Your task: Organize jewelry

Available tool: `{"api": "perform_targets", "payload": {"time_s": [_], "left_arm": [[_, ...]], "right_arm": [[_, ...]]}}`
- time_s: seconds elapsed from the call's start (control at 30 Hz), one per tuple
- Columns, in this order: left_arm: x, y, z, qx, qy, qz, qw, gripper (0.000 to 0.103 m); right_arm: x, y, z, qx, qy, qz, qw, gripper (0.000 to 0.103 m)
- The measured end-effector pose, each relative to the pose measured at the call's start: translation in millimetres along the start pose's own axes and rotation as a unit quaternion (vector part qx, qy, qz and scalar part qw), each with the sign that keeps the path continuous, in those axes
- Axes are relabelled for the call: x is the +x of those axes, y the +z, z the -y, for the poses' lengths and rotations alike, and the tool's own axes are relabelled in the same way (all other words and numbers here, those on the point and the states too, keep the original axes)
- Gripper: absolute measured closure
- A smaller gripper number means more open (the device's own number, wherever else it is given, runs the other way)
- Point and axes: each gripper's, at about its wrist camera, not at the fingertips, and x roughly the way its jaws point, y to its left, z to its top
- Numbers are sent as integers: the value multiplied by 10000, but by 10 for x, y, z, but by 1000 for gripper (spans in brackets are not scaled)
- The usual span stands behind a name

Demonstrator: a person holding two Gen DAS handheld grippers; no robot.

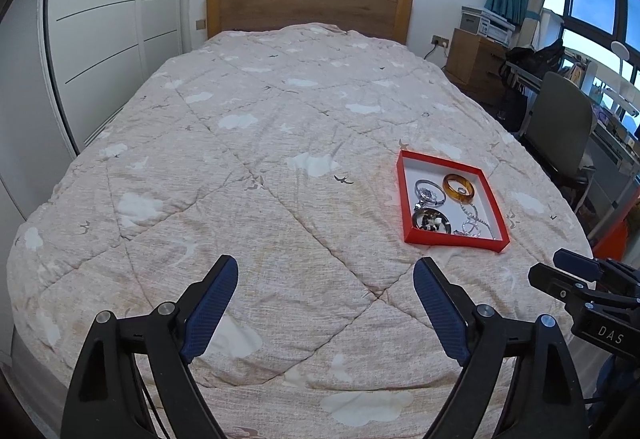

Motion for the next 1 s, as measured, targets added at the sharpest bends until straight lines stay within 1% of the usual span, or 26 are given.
{"api": "perform_targets", "payload": {"time_s": [0.27,0.33,0.57,0.83,1.0], "left_arm": [[-41,-5,-8,15,169,68,9998,13],[-36,0,-9,6,179,74,9998,13],[14,4,17,64,343,96,9993,7],[80,14,-56,-10,460,118,9989,1],[149,-2,-84,-21,563,52,9984,0]], "right_arm": [[-22,-41,-21,73,-67,154,9998,37],[-24,-42,-24,65,-101,216,9997,36],[-7,-36,-15,53,-304,417,9987,32],[135,-63,55,179,-439,388,9981,24],[188,-77,76,295,-392,426,9979,22]]}}
